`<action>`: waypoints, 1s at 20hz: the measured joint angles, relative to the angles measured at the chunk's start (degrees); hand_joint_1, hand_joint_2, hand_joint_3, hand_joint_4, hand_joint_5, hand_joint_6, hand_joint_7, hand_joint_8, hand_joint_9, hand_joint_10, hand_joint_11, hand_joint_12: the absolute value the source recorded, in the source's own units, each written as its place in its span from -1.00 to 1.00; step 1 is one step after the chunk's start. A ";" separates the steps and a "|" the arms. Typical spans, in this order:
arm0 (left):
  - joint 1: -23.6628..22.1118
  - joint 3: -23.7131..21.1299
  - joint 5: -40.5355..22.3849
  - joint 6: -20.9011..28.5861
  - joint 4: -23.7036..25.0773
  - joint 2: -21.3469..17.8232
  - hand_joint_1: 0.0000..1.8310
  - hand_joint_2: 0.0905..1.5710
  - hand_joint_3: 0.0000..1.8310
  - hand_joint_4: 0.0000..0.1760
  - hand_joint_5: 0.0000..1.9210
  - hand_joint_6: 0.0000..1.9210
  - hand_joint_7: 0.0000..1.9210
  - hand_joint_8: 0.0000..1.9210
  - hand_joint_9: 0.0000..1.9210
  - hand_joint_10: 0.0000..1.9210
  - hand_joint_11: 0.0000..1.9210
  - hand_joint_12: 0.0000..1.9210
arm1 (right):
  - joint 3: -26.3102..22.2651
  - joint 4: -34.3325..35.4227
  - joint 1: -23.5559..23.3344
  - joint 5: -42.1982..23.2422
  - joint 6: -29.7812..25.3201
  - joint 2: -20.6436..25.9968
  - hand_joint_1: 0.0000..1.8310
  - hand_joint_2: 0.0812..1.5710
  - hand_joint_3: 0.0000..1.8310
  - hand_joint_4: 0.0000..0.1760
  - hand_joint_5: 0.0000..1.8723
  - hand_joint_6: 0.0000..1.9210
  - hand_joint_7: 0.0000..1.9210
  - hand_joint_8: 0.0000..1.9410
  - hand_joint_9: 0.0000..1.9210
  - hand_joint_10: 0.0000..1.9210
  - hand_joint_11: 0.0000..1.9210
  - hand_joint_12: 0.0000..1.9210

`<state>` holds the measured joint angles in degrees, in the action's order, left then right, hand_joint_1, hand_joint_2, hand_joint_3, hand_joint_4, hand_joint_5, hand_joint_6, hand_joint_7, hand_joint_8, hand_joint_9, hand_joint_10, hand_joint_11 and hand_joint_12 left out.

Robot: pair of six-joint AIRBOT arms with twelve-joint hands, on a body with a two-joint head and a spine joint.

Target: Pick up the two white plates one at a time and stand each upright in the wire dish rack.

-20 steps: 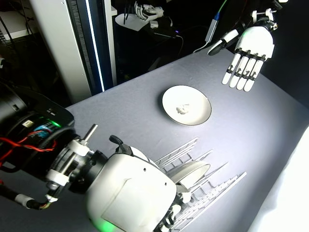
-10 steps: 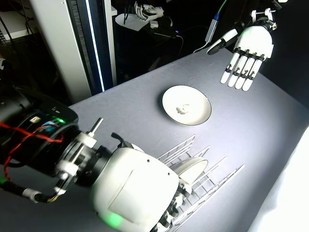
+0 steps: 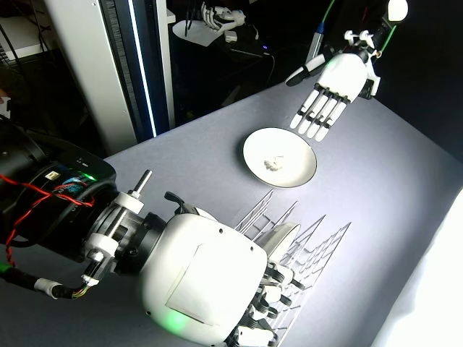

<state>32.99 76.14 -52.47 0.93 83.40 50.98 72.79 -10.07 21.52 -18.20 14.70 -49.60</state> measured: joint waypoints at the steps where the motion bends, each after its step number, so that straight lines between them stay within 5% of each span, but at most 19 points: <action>1: 0.55 -0.48 0.98 -0.24 0.09 0.04 -1.00 0.28 -1.00 -1.00 -1.00 -1.00 -1.00 -1.00 -1.00 -1.00 -1.00 -1.00 | -0.09 -0.59 -0.28 0.26 0.11 0.02 0.22 0.36 -1.00 -1.00 -0.57 -1.00 -0.60 -1.00 -0.61 -1.00 -1.00 0.15; 7: 2.43 -0.81 4.81 -1.11 -0.28 1.14 -1.00 0.30 -0.99 -1.00 -1.00 -1.00 -1.00 -1.00 -1.00 -1.00 -1.00 -1.00 | -0.72 -1.18 -2.25 0.17 0.35 -0.07 -0.10 0.21 -1.00 -1.00 -0.99 -1.00 -1.00 -1.00 -1.00 -1.00 -1.00 -0.87; 14: 3.28 -1.57 6.99 -1.51 -0.22 1.42 -1.00 0.29 -1.00 -1.00 -1.00 -1.00 -1.00 -1.00 -1.00 -1.00 -1.00 -1.00 | -4.55 -2.25 -6.78 0.87 0.31 0.00 -0.28 0.11 -1.00 -1.00 -1.00 -1.00 -1.00 -1.00 -1.00 -1.00 -1.00 -1.00; 20: 5.18 -1.97 7.52 -1.92 -0.31 1.68 -1.00 0.29 -1.00 -1.00 -1.00 -1.00 -1.00 -1.00 -1.00 -1.00 -1.00 -1.00 | -9.44 -14.78 -8.50 -1.64 0.26 0.07 -0.06 -0.05 -1.00 -1.00 -1.00 -1.00 -1.00 -1.00 -1.00 -1.00 -1.00 -1.00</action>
<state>38.17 74.17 -44.95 -0.99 83.09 52.66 63.35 -24.84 13.02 -19.84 14.96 -49.54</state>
